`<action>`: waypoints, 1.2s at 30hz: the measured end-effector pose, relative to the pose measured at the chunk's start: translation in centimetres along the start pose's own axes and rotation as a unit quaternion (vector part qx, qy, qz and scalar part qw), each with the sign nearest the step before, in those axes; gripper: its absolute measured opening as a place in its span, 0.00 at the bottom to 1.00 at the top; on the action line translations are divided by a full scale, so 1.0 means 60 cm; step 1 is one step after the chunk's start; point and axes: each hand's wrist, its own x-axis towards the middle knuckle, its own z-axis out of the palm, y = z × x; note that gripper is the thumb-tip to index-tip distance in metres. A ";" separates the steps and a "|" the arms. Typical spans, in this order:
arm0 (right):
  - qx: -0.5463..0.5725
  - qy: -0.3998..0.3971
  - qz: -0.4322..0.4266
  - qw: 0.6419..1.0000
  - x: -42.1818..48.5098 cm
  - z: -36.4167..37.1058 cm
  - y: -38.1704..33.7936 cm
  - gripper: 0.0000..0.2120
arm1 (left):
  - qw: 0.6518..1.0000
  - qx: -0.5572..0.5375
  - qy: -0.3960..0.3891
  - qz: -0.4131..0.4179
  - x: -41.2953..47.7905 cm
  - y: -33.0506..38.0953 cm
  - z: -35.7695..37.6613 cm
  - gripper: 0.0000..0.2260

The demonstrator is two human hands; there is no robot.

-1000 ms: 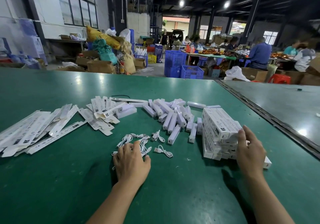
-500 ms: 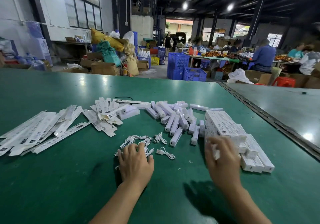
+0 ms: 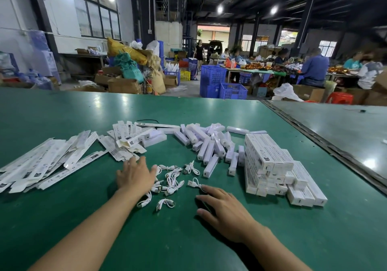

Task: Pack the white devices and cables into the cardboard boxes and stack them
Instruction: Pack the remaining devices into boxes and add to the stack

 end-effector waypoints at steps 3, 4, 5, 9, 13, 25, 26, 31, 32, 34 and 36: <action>0.009 0.003 0.005 1.000 0.001 0.001 -0.001 0.26 | 0.994 -0.001 -0.106 -0.014 0.024 -0.037 0.011 0.34; 0.013 0.004 0.007 1.000 0.001 0.000 0.000 0.26 | 0.993 -0.004 -0.114 -0.010 0.024 -0.041 0.017 0.34; 0.016 0.005 0.007 1.000 0.002 -0.001 0.000 0.25 | 0.994 -0.002 -0.106 -0.003 0.022 -0.041 0.021 0.34; 0.023 0.003 0.009 1.000 0.001 -0.003 0.004 0.23 | 0.995 0.045 0.054 0.072 -0.003 -0.025 0.021 0.23; 0.042 0.004 0.010 0.999 0.001 -0.005 0.001 0.21 | 0.987 -0.028 0.130 0.085 -0.022 -0.024 0.021 0.09; 0.031 -0.002 0.019 0.999 -0.001 -0.003 0.004 0.24 | 0.999 -0.020 -0.046 -0.009 0.037 -0.061 -0.001 0.20; 0.032 0.001 0.024 0.999 0.000 -0.002 0.005 0.24 | 0.999 -0.022 -0.035 -0.016 0.041 -0.063 -0.006 0.16; 0.038 0.012 0.035 0.999 0.000 -0.002 0.007 0.22 | 0.987 -0.095 0.050 -0.117 0.044 -0.071 -0.023 0.11; 0.037 0.012 0.035 0.999 0.000 -0.003 0.007 0.22 | 0.982 -0.107 0.060 -0.140 0.043 -0.069 -0.025 0.13; 0.037 0.014 0.034 0.999 0.001 -0.003 0.005 0.22 | 0.975 -0.122 0.067 -0.172 0.040 -0.065 -0.027 0.17; 0.037 0.014 0.033 0.999 0.001 -0.004 0.004 0.22 | 0.969 -0.145 0.066 -0.188 0.038 -0.061 -0.031 0.17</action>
